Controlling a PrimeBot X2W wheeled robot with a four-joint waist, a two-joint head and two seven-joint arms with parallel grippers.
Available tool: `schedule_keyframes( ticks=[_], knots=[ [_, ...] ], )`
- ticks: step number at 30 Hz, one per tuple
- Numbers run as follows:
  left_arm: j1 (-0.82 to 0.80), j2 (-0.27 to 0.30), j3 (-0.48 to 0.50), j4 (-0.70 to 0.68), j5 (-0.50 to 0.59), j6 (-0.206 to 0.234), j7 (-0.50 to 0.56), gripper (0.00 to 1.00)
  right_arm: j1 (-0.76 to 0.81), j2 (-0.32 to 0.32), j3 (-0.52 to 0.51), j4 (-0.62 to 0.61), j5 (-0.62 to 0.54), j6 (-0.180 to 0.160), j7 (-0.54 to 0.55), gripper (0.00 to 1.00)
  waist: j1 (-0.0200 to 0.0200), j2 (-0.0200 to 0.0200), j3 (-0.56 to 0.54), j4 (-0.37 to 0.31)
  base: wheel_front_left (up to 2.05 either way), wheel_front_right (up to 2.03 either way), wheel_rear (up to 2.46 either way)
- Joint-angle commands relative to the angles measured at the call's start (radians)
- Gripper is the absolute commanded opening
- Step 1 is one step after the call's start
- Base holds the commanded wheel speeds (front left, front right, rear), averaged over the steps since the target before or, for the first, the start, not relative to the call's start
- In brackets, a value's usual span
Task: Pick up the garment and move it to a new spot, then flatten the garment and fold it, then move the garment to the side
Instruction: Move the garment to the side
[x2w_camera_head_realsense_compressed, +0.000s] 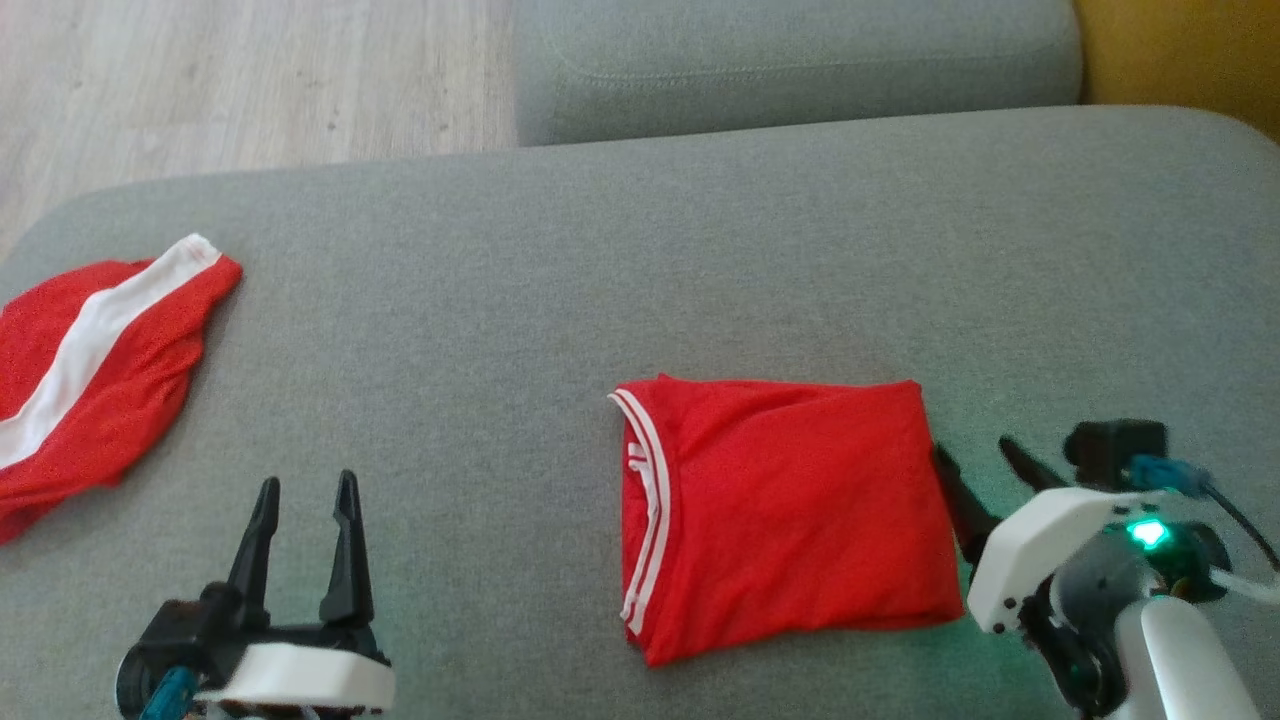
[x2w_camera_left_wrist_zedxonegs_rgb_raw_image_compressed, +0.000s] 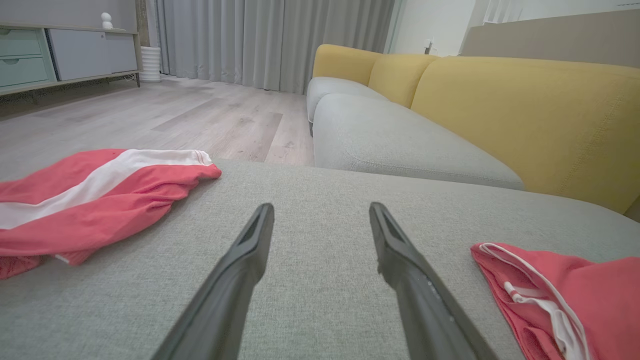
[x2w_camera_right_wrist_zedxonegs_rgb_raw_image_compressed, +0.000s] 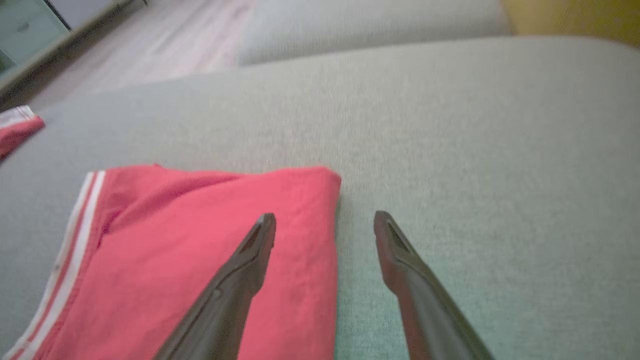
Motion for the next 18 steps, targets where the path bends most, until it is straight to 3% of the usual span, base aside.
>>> schedule_keyframes(
  ticks=[1,5,12,13,14,15,18],
  knots=[
    [-0.048,0.006,0.038,-0.033,0.011,-0.002,-0.010,1.00,-0.051,-0.008,0.026,-0.015,-0.006,0.007,0.063,1.00,0.0000,0.0000,0.012,0.006,0.00,0.00,0.00],
    [-0.101,0.010,0.019,-0.023,0.021,-0.009,-0.006,1.00,-0.089,0.001,0.031,0.061,-0.007,0.007,0.228,1.00,0.0000,0.0000,0.041,0.024,0.00,0.00,0.00],
    [-0.168,0.009,0.001,-0.011,0.028,-0.014,-0.004,1.00,-0.130,0.004,0.083,0.154,0.038,0.007,0.302,1.00,0.0000,0.0000,0.075,0.035,0.00,0.00,0.00],
    [-0.173,0.010,0.002,-0.011,0.027,-0.014,-0.005,1.00,-0.134,-0.001,0.097,0.159,0.046,0.007,0.318,0.93,0.0000,0.0000,0.079,0.034,0.00,0.00,0.00],
    [-0.178,0.010,0.003,-0.011,0.026,-0.013,-0.005,1.00,-0.140,-0.009,0.111,0.159,0.051,0.007,0.327,0.27,0.0000,0.0000,0.084,0.033,0.00,0.00,0.00],
    [-0.183,0.011,0.004,-0.011,0.026,-0.013,-0.005,1.00,-0.146,-0.021,0.123,0.156,0.053,0.007,0.332,0.00,0.0000,0.0000,0.089,0.030,0.00,0.00,0.00],
    [-0.186,0.013,0.008,-0.013,0.024,-0.011,-0.006,1.00,-0.167,-0.051,0.151,0.142,0.058,0.007,0.333,0.00,0.0000,0.0000,0.101,0.021,0.00,0.00,0.00]
  ],
)
